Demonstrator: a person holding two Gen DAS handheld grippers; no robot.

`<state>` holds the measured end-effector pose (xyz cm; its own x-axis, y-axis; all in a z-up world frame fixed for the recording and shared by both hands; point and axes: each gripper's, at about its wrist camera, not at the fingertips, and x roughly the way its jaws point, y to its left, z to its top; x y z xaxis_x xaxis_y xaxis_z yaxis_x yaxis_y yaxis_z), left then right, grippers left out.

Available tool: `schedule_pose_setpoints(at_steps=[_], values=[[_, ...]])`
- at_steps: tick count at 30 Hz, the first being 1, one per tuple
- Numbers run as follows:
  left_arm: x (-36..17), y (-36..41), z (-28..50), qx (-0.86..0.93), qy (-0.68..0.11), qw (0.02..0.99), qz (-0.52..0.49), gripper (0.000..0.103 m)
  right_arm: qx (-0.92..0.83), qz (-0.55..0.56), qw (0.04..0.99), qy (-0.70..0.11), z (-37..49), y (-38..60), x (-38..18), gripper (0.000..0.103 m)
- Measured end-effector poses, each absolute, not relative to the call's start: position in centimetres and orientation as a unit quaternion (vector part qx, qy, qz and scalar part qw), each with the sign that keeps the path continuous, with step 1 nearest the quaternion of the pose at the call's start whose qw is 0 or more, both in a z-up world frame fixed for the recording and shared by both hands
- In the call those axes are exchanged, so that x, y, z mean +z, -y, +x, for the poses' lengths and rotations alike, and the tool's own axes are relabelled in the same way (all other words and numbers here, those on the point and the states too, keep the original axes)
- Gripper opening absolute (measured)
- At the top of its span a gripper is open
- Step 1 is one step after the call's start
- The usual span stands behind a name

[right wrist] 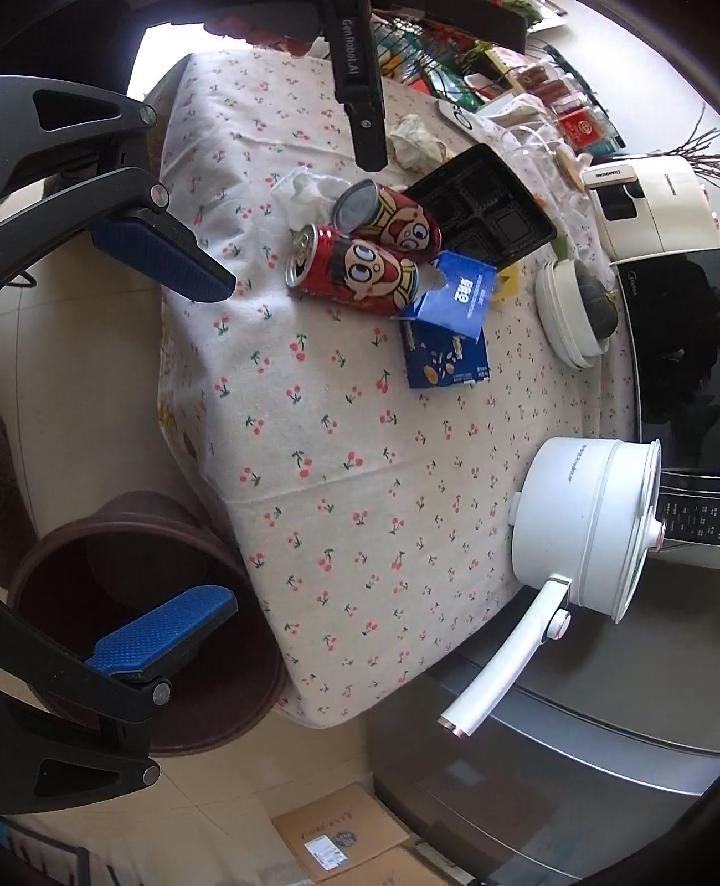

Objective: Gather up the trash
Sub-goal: 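Grasp the red cartoon can with the left tool while the right tool grasps the black tray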

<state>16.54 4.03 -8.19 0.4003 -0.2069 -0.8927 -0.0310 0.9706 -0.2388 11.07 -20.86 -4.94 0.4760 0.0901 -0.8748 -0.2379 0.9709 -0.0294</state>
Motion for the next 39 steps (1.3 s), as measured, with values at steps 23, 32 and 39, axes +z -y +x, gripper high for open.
schedule_pose_setpoints(at_steps=[23,32,39], values=[[-9.0,-4.5,18.0,-0.075,-0.551,0.825,-0.103,0.040,0.052,-0.061,0.850,-0.520,14.0,20.8,-6.4,0.103],[-5.8,-12.3,14.9,-0.054,-0.503,0.854,-0.122,0.039,0.100,-0.024,0.848,-0.521,15.8,14.6,-5.3,0.103],[-5.3,-17.2,13.3,-0.026,-0.487,0.865,-0.118,0.039,0.155,-0.017,0.850,-0.502,19.4,6.9,-3.9,0.103]])
